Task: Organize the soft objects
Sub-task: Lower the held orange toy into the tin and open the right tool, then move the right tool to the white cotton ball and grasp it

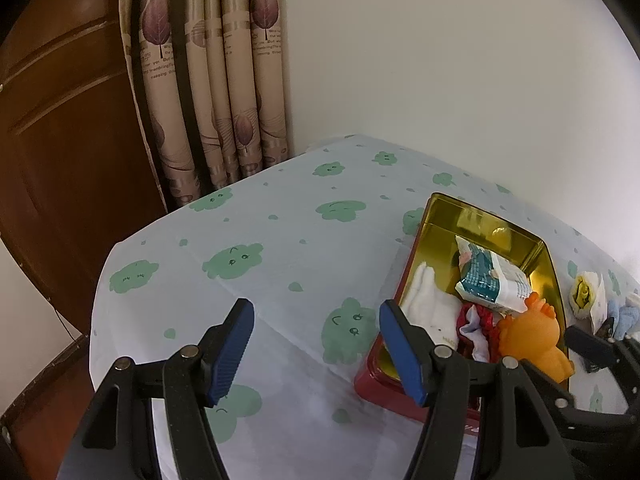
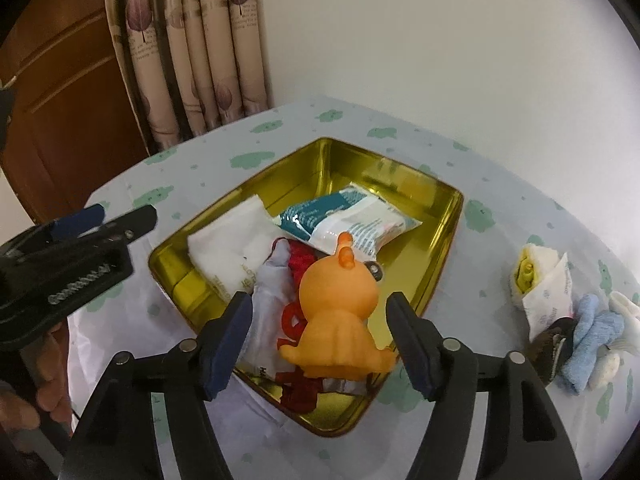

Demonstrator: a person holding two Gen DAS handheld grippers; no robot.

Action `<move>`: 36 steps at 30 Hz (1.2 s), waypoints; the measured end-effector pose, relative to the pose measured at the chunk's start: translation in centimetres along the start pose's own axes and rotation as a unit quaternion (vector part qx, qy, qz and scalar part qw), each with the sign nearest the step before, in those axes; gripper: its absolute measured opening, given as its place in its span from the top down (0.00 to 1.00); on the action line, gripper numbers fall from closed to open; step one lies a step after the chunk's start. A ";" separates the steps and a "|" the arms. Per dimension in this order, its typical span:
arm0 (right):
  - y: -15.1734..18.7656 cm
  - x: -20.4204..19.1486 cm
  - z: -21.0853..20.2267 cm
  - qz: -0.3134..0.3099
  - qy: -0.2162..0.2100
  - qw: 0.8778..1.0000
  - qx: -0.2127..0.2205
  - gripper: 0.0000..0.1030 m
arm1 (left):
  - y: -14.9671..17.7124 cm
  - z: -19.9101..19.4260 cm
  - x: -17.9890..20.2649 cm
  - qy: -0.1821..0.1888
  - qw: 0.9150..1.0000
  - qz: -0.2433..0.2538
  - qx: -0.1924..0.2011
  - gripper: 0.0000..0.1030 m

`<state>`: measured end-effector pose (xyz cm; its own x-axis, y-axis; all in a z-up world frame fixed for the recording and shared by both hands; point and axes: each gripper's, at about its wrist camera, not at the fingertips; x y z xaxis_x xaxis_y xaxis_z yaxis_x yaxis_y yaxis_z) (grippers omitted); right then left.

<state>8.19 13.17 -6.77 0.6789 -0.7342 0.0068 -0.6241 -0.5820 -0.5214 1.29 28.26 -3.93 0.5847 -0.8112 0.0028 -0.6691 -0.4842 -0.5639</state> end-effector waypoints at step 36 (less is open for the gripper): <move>10.7 19.5 -6.3 0.167 0.130 0.977 0.005 0.34 | 0.6 -0.5 1.6 -0.020 0.998 0.049 0.017 0.35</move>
<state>12.27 -9.56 -6.88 0.3153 -0.9477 0.0503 -0.7901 -0.2915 -0.5392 1.56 26.51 -3.83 0.5352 -0.8403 -0.0865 -0.7085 -0.3907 -0.5876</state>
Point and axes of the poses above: each gripper's, at about its wrist camera, not at the fingertips, and z roughly the way its jaws point, x to its right, y to its underside, and after that the axes turned 13 degrees about -x, right-handed
